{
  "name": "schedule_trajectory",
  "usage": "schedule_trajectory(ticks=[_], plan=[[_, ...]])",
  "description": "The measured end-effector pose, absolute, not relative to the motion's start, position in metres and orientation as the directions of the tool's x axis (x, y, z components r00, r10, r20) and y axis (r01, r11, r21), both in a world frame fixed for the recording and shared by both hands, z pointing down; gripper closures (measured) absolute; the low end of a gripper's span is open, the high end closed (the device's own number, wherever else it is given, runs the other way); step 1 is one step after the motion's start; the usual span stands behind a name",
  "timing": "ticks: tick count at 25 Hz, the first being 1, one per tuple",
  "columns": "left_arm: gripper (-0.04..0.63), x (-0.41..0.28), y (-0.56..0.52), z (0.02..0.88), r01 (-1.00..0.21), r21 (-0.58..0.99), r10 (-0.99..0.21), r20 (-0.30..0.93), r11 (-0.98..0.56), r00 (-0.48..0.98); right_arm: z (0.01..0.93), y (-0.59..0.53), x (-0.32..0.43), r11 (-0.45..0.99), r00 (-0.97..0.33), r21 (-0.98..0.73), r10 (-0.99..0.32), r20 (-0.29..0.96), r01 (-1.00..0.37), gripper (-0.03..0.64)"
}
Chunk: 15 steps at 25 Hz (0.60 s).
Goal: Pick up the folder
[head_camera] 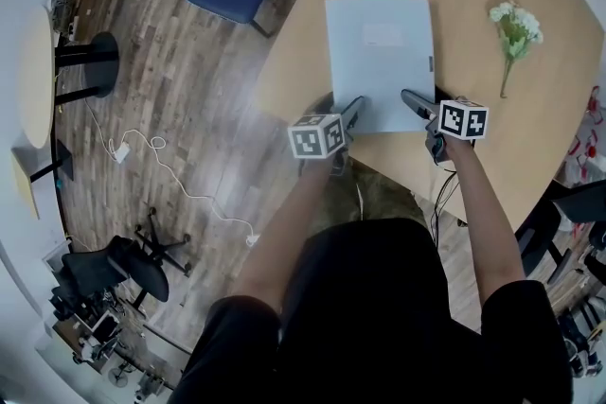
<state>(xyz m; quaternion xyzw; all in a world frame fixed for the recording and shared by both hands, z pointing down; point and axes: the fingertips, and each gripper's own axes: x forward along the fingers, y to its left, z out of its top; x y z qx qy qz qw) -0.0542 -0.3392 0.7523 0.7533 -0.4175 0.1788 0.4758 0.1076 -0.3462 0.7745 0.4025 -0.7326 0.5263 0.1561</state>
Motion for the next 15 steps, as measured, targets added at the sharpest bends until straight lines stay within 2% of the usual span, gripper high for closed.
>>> schedule_trajectory(ticks=[6,15], plan=[[0.274,-0.054,-0.339,0.755,-0.769,0.607,-0.423,0.655,-0.200,0.626,0.774,-0.344,0.107,0.139,-0.629,-0.646,-0.451,0.633,-0.750,0.189],[0.295,-0.066,-0.331,0.743,-0.779,0.607,-0.487,0.640,-0.155,0.595,0.760,-0.342,0.097,0.184,-0.604,-0.614,-0.529,0.596,-0.767,0.207]])
